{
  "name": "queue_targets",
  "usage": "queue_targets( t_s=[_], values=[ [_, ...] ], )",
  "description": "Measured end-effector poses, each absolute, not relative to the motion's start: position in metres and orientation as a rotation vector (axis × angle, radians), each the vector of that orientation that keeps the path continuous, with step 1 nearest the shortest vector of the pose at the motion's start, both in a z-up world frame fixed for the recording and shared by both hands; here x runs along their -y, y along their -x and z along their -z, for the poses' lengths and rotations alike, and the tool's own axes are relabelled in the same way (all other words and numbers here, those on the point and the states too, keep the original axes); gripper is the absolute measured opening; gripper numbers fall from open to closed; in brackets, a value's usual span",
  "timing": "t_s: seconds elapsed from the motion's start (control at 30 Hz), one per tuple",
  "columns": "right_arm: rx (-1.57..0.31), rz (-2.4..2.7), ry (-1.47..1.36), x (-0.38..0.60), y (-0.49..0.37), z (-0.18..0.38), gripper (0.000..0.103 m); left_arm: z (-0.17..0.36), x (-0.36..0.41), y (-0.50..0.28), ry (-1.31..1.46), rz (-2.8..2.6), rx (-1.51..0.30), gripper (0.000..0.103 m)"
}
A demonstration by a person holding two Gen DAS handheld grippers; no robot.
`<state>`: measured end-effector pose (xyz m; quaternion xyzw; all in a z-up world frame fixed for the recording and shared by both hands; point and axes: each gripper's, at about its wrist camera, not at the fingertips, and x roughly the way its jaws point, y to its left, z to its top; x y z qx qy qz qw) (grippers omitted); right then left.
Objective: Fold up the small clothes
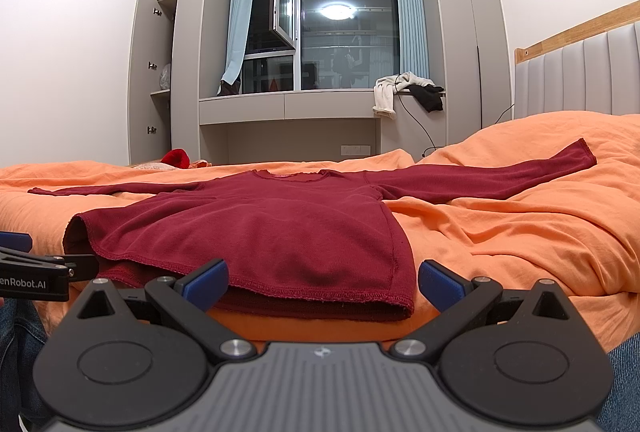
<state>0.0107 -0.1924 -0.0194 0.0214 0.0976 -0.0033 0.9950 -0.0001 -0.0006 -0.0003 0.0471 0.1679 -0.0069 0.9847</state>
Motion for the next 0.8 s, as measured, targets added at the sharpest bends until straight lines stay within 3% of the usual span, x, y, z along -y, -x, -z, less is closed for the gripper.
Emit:
queue_targets(
  t_s=[0.8],
  values=[
    [-0.226,-0.01,-0.079,0.1978,-0.0164,0.0157,0.103,0.0,0.0005,-0.003,-0.091,0.013,-0.362,0.103]
  ],
)
